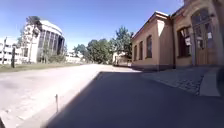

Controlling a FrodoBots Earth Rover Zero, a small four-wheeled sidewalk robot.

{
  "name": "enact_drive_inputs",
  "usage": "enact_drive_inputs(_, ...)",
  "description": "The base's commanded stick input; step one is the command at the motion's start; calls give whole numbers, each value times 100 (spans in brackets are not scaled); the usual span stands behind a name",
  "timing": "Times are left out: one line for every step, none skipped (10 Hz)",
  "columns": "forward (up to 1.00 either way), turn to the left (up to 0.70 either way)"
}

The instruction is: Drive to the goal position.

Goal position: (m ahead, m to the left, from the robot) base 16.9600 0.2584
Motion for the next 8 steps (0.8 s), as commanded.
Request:
enact_drive_inputs(13,0)
enact_drive_inputs(13,0)
enact_drive_inputs(13,0)
enact_drive_inputs(14,0)
enact_drive_inputs(13,0)
enact_drive_inputs(14,0)
enact_drive_inputs(14,0)
enact_drive_inputs(14,0)
